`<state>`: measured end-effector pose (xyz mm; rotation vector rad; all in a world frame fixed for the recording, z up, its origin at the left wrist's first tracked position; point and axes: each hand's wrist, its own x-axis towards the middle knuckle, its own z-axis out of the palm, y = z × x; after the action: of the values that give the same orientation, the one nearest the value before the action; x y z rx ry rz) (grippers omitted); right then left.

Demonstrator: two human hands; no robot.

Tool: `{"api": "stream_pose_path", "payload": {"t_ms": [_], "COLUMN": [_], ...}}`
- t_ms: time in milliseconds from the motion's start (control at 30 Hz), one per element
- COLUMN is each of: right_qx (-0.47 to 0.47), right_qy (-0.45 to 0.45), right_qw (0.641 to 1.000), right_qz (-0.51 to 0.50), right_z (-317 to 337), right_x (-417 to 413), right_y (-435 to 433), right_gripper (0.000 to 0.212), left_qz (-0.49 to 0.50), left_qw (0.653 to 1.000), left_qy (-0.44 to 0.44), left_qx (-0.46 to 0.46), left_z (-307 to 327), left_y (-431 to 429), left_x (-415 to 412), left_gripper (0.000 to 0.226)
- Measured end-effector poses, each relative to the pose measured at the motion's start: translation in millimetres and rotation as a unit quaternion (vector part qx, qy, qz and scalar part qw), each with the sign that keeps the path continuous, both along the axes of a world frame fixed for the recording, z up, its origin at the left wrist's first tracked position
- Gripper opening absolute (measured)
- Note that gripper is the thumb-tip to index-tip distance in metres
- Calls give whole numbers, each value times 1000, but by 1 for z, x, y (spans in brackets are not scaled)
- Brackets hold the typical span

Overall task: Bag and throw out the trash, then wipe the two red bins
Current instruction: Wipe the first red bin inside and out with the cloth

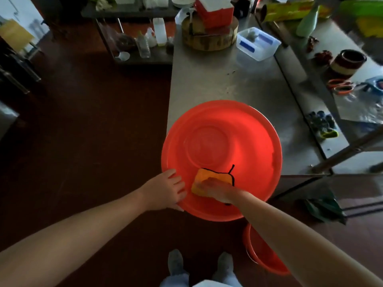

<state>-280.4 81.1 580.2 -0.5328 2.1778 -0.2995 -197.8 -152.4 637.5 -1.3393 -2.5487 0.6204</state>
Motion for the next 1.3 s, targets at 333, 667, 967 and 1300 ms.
{"api": "stream_pose_path", "payload": {"t_ms": [333, 667, 967, 1300], "right_qx": [64, 65, 248, 15], "right_qy": [74, 80, 217, 42], "right_qw": [995, 995, 942, 999], "right_qz": [13, 18, 67, 0], "right_z": [-45, -70, -40, -45], "right_x": [6, -12, -41, -5], "right_y": [-50, -44, 24, -53], "right_gripper": [67, 64, 64, 63], "left_qz": [-12, -19, -44, -23], "left_qw": [998, 996, 998, 996], "left_qy": [17, -4, 12, 43], "left_qx": [62, 90, 54, 69], "left_z": [-41, -56, -40, -31], "left_y": [6, 11, 21, 44], "left_x": [28, 42, 37, 24], "left_gripper": [53, 51, 57, 48]}}
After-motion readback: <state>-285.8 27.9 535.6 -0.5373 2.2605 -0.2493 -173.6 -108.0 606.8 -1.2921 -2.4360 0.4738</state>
